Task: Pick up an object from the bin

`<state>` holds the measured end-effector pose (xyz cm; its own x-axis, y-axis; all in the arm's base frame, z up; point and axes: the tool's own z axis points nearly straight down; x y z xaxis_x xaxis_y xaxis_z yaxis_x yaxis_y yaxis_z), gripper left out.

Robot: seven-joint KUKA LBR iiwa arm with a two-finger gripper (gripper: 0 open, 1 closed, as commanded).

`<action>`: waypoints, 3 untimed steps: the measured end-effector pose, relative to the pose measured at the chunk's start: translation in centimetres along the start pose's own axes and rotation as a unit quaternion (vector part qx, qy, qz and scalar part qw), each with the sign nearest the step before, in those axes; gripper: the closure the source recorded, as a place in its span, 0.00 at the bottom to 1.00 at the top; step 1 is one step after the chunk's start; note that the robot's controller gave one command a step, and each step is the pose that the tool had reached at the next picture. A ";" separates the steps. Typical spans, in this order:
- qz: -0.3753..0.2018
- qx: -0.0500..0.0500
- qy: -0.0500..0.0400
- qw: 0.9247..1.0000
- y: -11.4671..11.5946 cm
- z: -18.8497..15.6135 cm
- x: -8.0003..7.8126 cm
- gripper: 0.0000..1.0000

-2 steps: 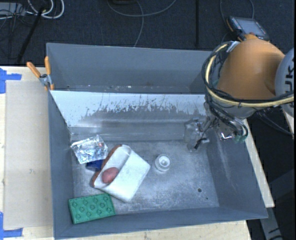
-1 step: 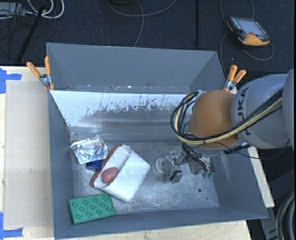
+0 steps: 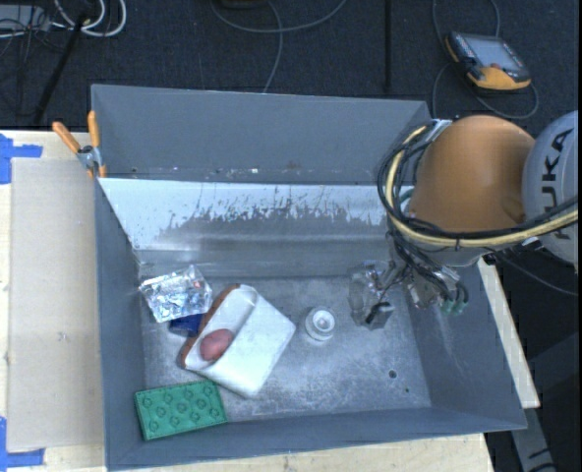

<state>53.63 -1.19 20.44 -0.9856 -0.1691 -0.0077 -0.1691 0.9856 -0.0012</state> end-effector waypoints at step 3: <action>-0.066 -0.001 0.003 0.998 -0.8 8.1 -5.5 0.00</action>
Offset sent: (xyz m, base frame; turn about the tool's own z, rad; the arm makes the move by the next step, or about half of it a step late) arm 0.0318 0.0504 -0.1094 0.0315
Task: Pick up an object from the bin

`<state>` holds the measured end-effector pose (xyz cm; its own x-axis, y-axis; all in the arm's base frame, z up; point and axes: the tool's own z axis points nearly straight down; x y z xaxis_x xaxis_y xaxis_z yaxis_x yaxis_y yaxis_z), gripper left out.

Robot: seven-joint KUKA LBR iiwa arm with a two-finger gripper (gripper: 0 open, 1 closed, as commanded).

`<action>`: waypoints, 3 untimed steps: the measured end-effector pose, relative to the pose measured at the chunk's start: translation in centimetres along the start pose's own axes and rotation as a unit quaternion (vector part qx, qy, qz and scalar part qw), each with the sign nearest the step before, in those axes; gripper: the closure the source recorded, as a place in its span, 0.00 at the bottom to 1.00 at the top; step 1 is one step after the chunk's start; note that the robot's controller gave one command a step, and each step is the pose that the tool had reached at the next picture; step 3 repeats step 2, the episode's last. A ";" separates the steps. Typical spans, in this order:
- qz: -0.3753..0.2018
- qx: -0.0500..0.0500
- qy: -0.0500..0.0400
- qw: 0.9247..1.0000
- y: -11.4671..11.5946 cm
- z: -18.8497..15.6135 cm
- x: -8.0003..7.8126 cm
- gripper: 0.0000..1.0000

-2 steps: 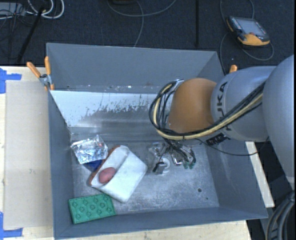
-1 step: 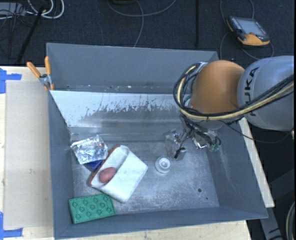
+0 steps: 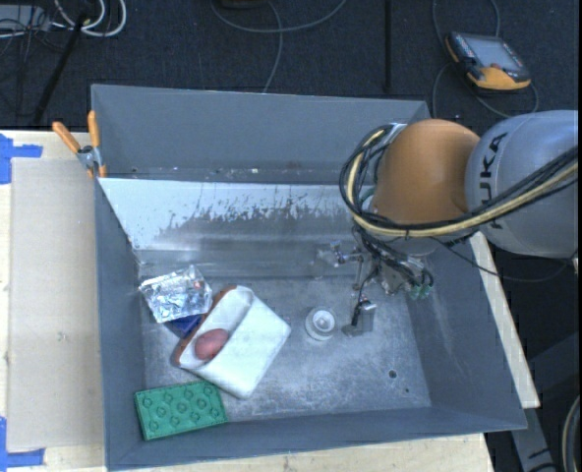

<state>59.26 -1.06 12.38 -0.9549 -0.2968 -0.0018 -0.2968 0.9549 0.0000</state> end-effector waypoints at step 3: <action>0.019 0.000 0.000 1.000 1.2 5.4 1.7 1.00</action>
Offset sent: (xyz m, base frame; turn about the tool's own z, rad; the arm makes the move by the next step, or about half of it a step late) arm -0.0206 0.0062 -0.0538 0.0395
